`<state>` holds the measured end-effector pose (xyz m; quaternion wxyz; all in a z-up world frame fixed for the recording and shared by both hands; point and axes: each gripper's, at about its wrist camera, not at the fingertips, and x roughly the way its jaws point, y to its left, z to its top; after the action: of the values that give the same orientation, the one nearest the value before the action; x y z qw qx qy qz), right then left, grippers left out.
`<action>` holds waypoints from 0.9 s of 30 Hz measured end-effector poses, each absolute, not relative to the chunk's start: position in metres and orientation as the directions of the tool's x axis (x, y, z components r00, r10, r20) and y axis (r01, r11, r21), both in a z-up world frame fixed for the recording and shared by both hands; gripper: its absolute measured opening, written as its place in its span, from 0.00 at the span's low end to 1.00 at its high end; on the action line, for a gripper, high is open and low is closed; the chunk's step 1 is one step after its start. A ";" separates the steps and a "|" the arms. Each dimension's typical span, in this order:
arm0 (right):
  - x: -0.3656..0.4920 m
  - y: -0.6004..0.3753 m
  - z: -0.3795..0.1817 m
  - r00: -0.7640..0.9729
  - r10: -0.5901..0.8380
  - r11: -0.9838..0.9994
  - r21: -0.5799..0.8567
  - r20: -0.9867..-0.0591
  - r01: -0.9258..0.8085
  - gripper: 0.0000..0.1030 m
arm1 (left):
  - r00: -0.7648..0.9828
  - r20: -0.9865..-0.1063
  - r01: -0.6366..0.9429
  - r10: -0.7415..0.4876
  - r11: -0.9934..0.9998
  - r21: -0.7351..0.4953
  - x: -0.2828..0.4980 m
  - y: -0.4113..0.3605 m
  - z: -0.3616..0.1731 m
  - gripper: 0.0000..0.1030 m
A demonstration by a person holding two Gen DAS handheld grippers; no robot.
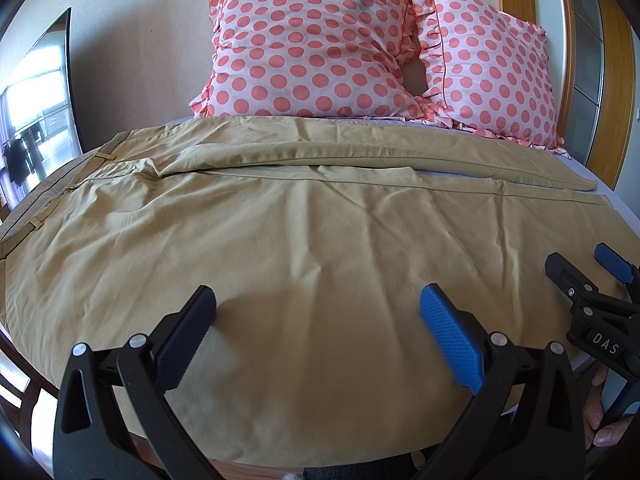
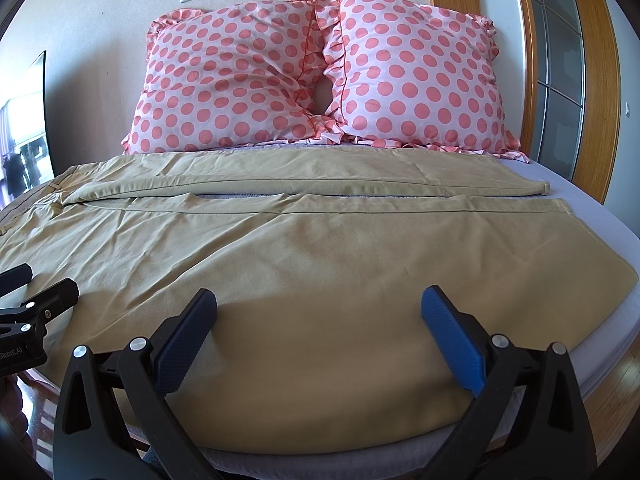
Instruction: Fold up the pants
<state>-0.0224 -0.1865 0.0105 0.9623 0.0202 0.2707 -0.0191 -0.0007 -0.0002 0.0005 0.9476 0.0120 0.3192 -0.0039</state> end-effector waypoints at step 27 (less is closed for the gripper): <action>0.280 -0.418 0.051 0.522 -0.323 0.760 0.113 -0.789 0.640 0.70 | 0.771 -0.636 -0.106 -0.032 0.978 -0.177 0.123 0.083 0.049 0.98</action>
<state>0.2801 -0.4178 0.0510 0.8493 0.1993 0.3982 -0.2836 0.1230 0.0825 0.0492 0.9355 -0.1019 0.3378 0.0198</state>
